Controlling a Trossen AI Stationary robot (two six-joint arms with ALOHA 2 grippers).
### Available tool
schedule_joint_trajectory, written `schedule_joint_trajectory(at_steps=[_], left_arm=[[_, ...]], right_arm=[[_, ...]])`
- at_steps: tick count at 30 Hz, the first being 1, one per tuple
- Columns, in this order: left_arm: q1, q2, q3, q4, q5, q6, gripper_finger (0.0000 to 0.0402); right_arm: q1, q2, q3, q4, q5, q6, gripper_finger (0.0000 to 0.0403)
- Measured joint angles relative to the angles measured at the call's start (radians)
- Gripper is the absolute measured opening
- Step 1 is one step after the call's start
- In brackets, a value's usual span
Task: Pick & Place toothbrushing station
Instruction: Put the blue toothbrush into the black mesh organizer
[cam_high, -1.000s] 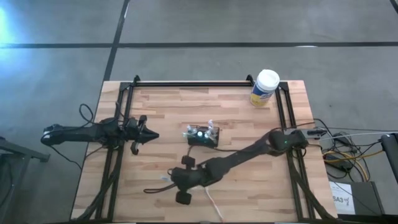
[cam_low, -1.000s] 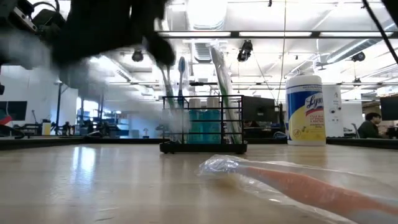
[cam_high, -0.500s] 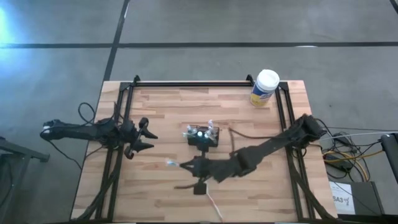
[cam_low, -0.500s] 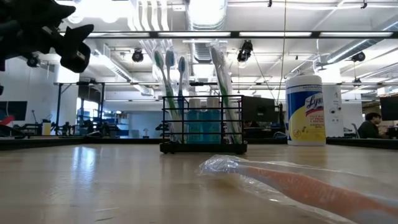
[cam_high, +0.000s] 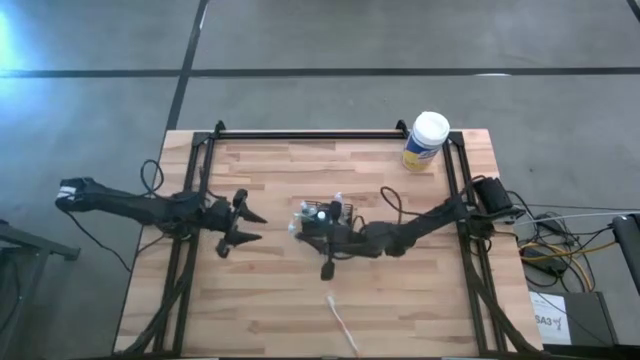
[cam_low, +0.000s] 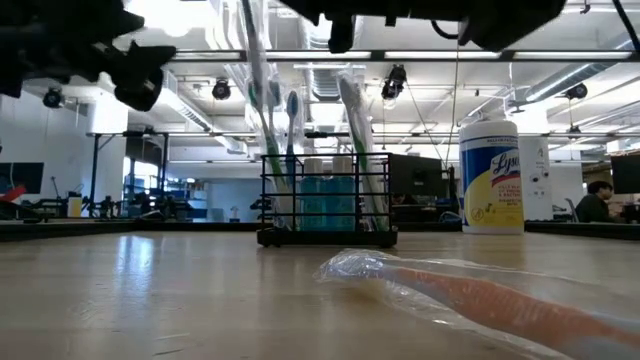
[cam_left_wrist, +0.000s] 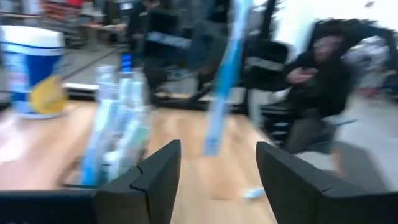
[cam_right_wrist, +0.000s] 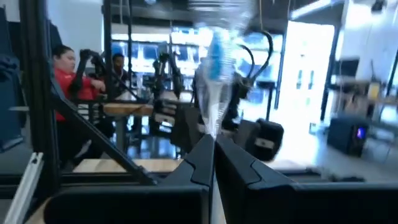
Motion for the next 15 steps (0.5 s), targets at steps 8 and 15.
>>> schedule_joint_trajectory(at_steps=[8,15], left_arm=[[0.001,0.207,0.163,0.002,-0.112,0.06,0.0244],[0.0,0.346,0.267,0.055,-0.097,0.054,0.0265]], right_arm=[[-0.009,0.009,0.02,-0.008,0.005,-0.086,0.0008],[-0.007,0.009,0.085,-0.1,0.007,-0.126,0.0008]])
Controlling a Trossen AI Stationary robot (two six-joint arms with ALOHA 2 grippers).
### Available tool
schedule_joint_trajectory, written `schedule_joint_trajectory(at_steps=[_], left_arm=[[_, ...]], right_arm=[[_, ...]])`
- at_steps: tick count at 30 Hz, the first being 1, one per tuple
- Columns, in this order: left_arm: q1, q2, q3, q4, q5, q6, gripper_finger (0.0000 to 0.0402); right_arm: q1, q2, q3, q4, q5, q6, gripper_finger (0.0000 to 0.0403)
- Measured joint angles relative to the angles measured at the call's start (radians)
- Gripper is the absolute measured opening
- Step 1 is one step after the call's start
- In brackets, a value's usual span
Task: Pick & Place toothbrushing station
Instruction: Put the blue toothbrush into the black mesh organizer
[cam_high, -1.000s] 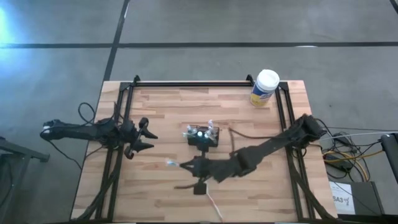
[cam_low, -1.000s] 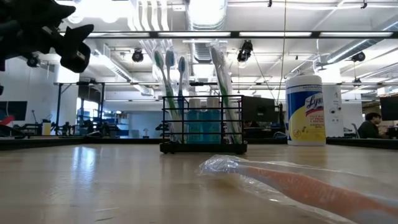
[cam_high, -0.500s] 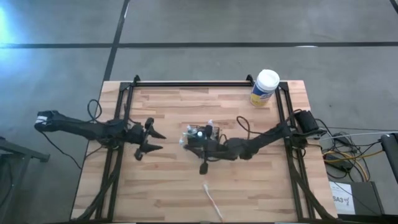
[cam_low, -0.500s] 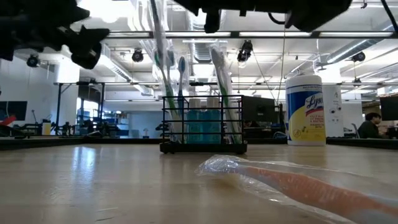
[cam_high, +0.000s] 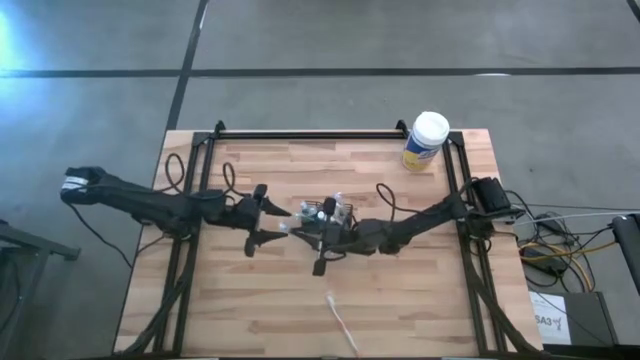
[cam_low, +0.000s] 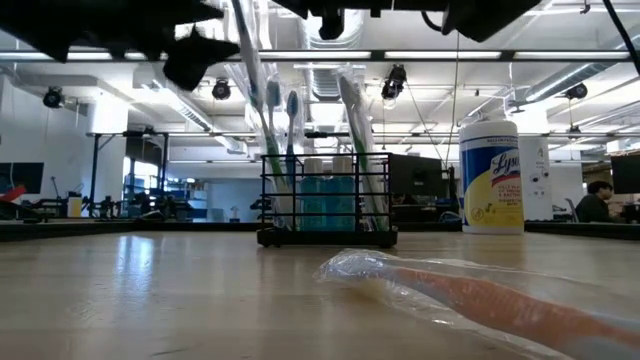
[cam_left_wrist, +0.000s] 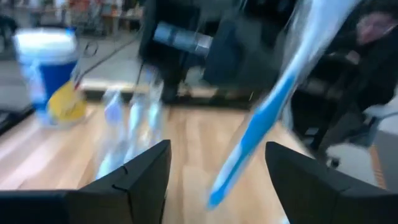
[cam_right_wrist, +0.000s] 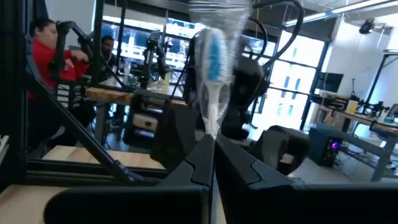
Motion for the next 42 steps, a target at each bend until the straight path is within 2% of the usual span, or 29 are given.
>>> schedule_joint_trajectory(at_steps=[6,18,23,26,30,38,42], left_arm=[[0.0,0.058,0.025,0.085,0.096,0.004,0.0266],[-0.011,0.114,0.069,0.119,0.147,0.001,0.0257],[-0.011,0.129,0.074,0.115,0.138,-0.001,0.0206],[-0.011,0.132,0.074,0.114,0.138,-0.001,0.0144],[-0.011,0.129,0.074,0.111,0.15,0.022,0.0039],[-0.011,0.099,0.074,0.052,0.168,0.046,0.0039],[-0.012,0.034,0.075,-0.026,0.169,0.056,0.0039]], right_arm=[[0.003,0.0,0.016,-0.019,-0.002,-0.003,0.0008],[0.002,0.0,-0.001,-0.014,0.01,0.005,0.0008],[0.002,0.0,-0.001,-0.012,0.01,0.008,0.0008],[0.002,0.0,-0.003,-0.013,0.01,0.009,0.0008],[0.002,0.0,-0.003,-0.023,0.009,0.037,0.0008],[0.013,-0.016,-0.003,-0.076,0.008,0.082,0.0014],[0.03,-0.109,-0.004,-0.24,0.009,0.12,0.0044]])
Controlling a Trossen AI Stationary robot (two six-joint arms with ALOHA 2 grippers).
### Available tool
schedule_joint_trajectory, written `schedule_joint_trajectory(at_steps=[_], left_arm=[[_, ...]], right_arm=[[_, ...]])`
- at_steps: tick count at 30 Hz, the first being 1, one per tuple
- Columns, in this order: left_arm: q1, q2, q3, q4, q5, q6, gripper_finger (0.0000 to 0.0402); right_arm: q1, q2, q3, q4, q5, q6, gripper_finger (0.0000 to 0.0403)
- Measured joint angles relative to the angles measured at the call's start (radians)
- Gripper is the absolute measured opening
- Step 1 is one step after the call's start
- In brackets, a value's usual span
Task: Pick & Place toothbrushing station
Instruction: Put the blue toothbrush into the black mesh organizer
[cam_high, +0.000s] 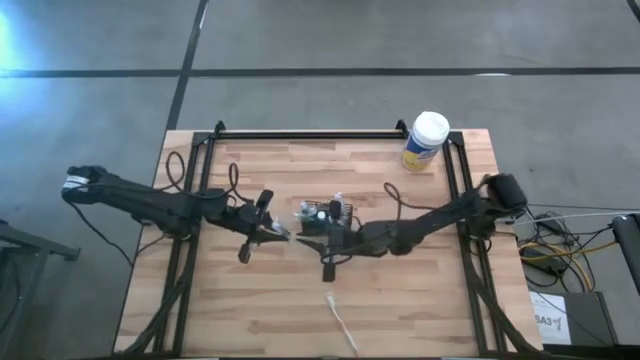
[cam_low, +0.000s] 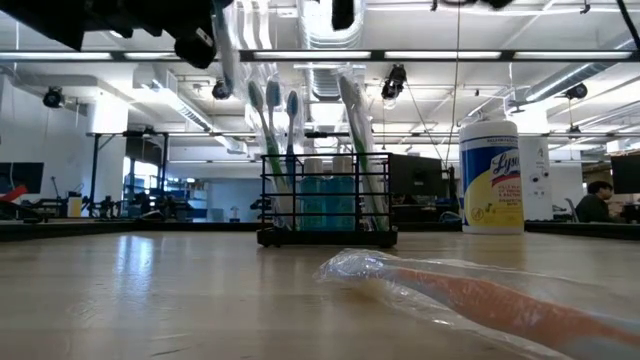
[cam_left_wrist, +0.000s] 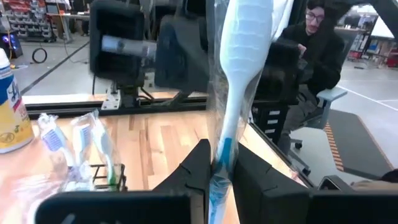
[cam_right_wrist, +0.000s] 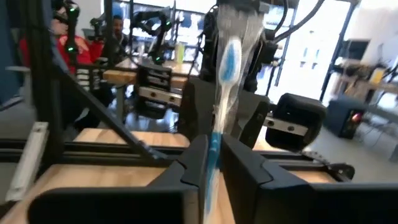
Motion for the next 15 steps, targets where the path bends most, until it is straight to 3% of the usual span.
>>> schedule_joint_trajectory(at_steps=[4,7,11,15], left_arm=[[-0.004,-0.059,0.0,-0.078,-0.008,0.058,0.0039],[-0.023,-0.064,0.0,-0.094,-0.07,0.128,0.0039],[-0.051,-0.011,0.0,-0.005,-0.171,0.205,0.0039],[-0.053,0.076,0.0,0.104,-0.26,0.236,0.0039]], right_arm=[[0.012,-0.123,0.007,-0.246,0.0,0.118,0.0075],[0.025,-0.212,0.001,-0.388,0.0,0.217,0.0085],[0.06,-0.277,-0.06,-0.388,0.021,0.216,0.0083],[0.085,-0.285,-0.13,-0.338,0.137,0.208,0.0066]])
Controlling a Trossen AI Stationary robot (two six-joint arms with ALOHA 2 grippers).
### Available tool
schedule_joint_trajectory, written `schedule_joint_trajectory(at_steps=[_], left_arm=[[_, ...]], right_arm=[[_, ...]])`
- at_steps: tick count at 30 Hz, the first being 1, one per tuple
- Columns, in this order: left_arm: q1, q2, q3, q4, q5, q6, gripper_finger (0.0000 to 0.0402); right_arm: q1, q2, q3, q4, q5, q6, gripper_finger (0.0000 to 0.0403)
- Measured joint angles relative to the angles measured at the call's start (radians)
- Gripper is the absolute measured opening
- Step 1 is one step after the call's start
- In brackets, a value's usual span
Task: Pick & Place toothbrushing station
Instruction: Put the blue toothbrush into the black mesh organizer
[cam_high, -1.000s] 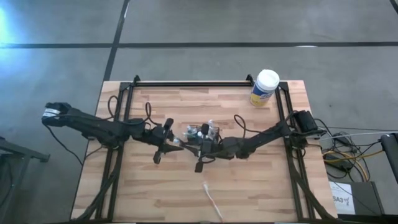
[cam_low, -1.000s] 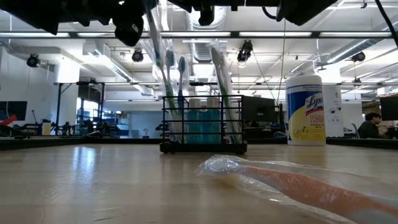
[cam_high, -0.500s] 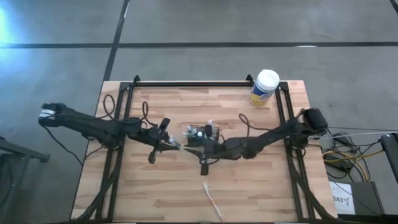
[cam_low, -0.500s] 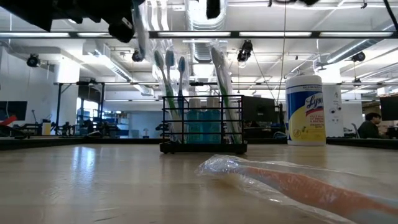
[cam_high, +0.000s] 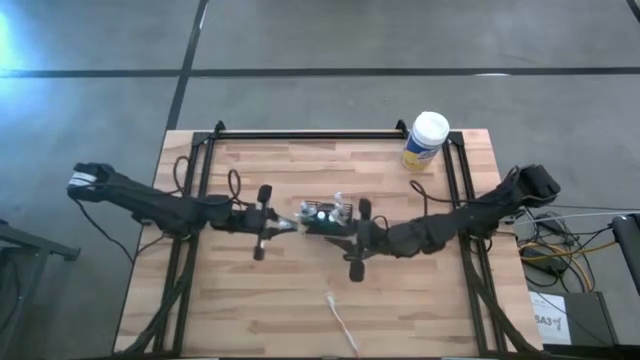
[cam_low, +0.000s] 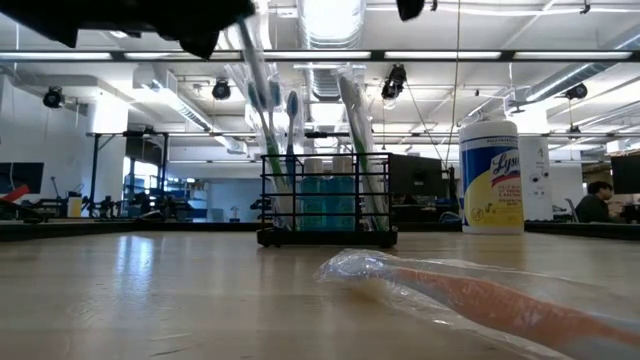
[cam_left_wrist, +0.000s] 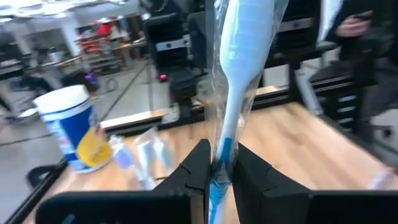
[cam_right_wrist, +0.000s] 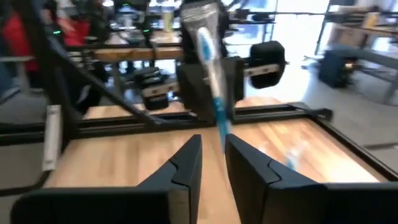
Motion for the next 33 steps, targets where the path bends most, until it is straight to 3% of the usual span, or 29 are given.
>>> schedule_joint_trajectory(at_steps=[5,10,19,28,33], left_arm=[[0.008,0.102,0.0,0.049,-0.13,0.002,0.0039],[0.01,0.181,-0.001,0.141,-0.232,0.017,0.0039],[0.02,0.304,0.003,0.231,-0.244,0.011,0.0039],[0.021,0.349,0.003,0.24,-0.277,-0.043,0.0039],[0.016,0.35,0.001,0.235,-0.224,0.043,0.0039]], right_arm=[[0.018,0.022,-0.078,0.027,0.024,0.073,0.0049],[0.063,0.089,-0.143,0.202,0.101,0.06,0.0043],[0.086,0.13,-0.146,0.284,0.151,-0.01,0.0043],[0.094,0.13,-0.143,0.279,0.151,-0.017,0.0043],[0.094,0.13,-0.143,0.279,0.151,-0.017,0.0043]])
